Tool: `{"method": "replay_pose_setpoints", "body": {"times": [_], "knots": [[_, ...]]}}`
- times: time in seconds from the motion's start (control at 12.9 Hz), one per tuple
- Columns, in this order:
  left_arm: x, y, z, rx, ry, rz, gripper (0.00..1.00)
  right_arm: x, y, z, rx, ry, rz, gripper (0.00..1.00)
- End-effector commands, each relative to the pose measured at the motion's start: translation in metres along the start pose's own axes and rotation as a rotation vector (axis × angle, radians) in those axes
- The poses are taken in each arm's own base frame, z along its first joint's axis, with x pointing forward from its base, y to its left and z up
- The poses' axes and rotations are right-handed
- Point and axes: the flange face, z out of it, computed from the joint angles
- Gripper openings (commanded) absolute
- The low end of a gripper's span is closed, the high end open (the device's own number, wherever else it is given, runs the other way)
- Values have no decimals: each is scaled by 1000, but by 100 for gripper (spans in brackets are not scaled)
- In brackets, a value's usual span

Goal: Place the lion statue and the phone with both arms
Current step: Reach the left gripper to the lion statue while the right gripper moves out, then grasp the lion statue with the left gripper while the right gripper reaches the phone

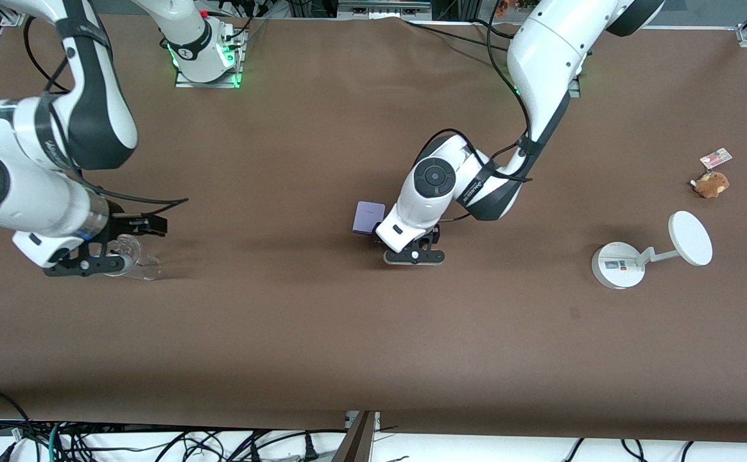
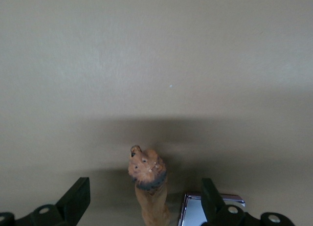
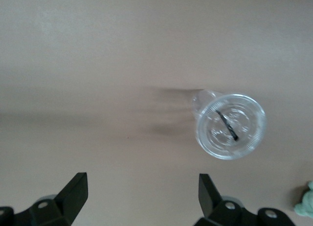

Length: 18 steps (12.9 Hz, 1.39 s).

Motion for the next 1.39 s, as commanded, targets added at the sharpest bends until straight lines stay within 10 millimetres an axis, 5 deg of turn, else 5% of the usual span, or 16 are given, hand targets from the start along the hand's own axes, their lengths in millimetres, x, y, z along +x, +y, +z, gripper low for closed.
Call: {"method": "replay_pose_setpoints", "body": {"times": [0.0, 0.08, 0.23, 0.46, 0.7, 0.85, 1.08, 1.32], "knots": [[-5, 6, 25, 34, 35, 19, 100, 7, -11, 6, 23, -7, 0, 100], [-5, 6, 30, 43, 54, 41, 100, 8, -15, 10, 49, -13, 4, 100], [-4, 6, 30, 39, 57, 37, 52, 11, -25, 19, 71, -17, 1, 100], [-5, 8, 29, 42, 57, 21, 2, 15, -54, 32, 64, -19, 7, 100], [3, -5, 7, 94, 32, 9, 0, 17, -89, 46, 56, -13, 36, 100], [18, -33, -19, 165, -17, 50, 0, 16, -124, 55, 50, -4, 59, 100], [48, -97, -57, 232, -90, 112, 0, 13, -168, 71, 42, 4, 90, 100], [85, -183, -64, 231, -161, 224, 0, 1, -240, 91, 42, 35, 169, 100]]}}
